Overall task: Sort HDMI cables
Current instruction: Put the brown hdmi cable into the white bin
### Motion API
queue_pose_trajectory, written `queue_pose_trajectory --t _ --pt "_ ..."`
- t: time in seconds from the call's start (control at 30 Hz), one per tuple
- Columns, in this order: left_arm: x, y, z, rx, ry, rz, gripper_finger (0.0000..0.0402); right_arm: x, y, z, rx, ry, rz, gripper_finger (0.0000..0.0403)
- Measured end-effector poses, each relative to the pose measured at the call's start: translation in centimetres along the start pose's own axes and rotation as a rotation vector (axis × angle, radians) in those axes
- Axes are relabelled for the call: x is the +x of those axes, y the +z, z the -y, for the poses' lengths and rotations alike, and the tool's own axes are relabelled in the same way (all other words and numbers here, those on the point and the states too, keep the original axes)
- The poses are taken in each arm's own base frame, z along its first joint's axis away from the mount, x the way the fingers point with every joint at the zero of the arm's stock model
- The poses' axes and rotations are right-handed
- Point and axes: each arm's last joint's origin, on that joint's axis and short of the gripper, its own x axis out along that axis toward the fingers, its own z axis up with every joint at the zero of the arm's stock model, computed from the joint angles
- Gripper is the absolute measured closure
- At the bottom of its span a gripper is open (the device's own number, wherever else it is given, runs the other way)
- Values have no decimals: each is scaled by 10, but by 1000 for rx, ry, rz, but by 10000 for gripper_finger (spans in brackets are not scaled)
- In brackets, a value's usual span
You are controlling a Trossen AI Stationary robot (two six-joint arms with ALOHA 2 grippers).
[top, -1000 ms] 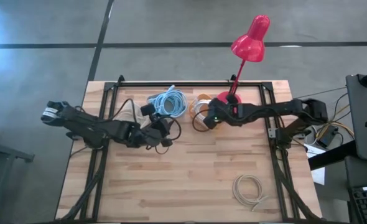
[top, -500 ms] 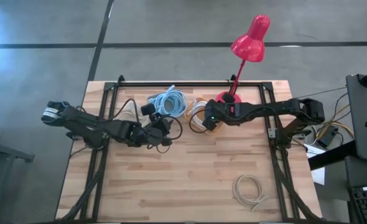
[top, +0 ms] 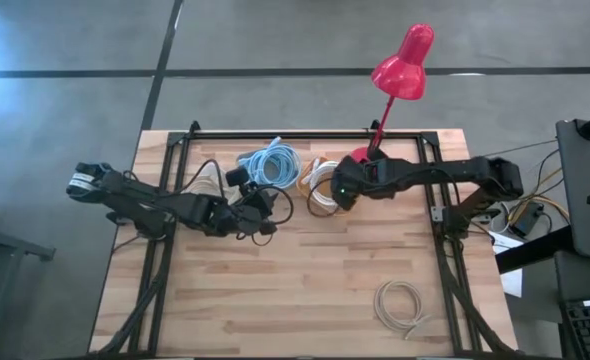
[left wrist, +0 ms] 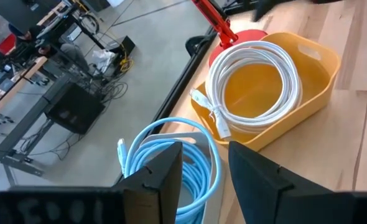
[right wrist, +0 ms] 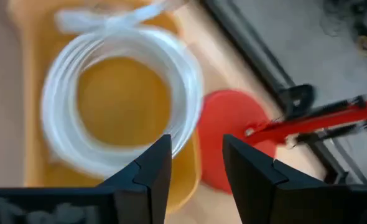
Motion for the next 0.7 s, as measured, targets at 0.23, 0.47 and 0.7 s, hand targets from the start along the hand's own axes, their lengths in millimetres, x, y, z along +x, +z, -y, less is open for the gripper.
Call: queue_pose_trajectory --t 0.23,0.47,0.7 --pt "0 -1 0 -32 0 -7 257 -24 -33 -27 -134 123 -114 264" --pt "0 -2 0 -34 -5 -11 257 -58 -76 -42 -184 263 -348 257" --pt "0 -2 1 -55 -8 -14 257 -82 -126 -55 -208 450 -618 257"
